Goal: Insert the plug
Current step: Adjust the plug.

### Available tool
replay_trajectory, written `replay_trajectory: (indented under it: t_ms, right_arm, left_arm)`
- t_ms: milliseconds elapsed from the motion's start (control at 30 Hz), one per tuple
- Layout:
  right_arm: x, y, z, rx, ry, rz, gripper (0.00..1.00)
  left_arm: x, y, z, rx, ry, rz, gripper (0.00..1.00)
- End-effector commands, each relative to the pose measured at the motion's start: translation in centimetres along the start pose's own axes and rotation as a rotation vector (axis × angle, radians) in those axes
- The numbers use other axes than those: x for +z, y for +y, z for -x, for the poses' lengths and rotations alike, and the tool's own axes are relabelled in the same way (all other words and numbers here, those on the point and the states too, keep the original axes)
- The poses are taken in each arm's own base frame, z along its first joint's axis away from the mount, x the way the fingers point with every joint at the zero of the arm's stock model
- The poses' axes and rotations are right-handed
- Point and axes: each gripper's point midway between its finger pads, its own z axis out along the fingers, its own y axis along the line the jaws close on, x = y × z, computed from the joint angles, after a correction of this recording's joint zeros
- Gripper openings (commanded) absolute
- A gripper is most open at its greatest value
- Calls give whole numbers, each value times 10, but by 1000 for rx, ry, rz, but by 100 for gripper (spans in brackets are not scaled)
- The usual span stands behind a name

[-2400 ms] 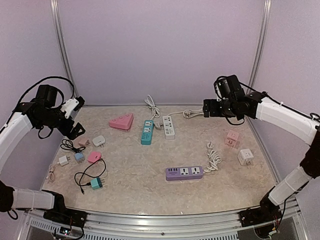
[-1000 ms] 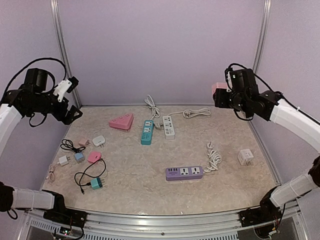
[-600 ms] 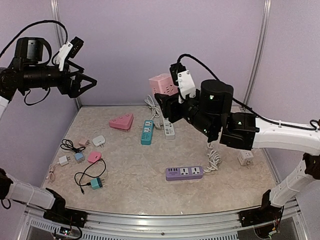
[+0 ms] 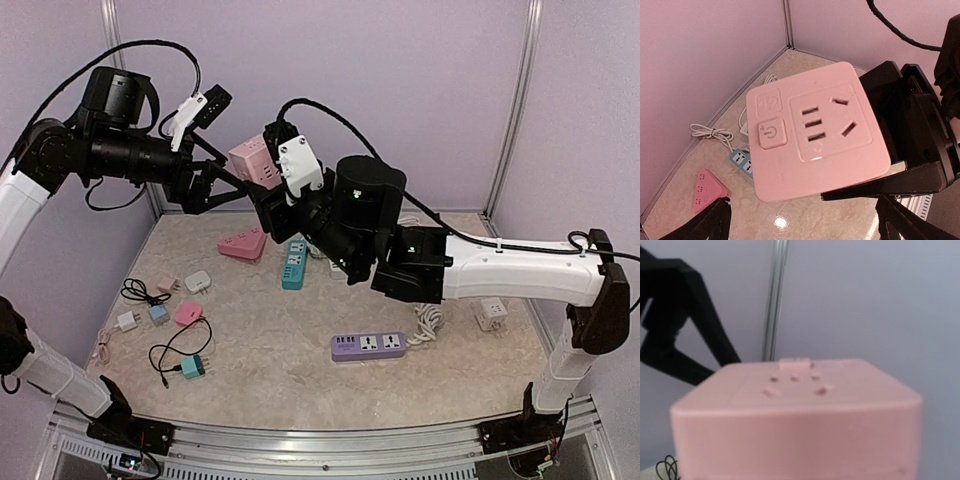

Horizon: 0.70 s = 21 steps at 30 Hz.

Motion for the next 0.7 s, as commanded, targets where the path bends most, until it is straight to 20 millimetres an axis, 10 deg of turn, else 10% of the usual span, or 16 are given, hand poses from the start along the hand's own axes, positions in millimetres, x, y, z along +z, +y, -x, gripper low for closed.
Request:
replay_trajectory:
  t_ms: [0, 367, 667]
  right_arm:
    - [4, 13, 13, 23, -48, 27, 0]
    - [7, 18, 14, 43, -50, 49, 0]
    - [5, 21, 17, 36, -35, 74, 0]
  left_arm:
    - [7, 0, 10, -26, -31, 2, 98]
    - [3, -3, 25, -53, -78, -22, 92]
    - [10, -5, 10, -27, -31, -31, 20]
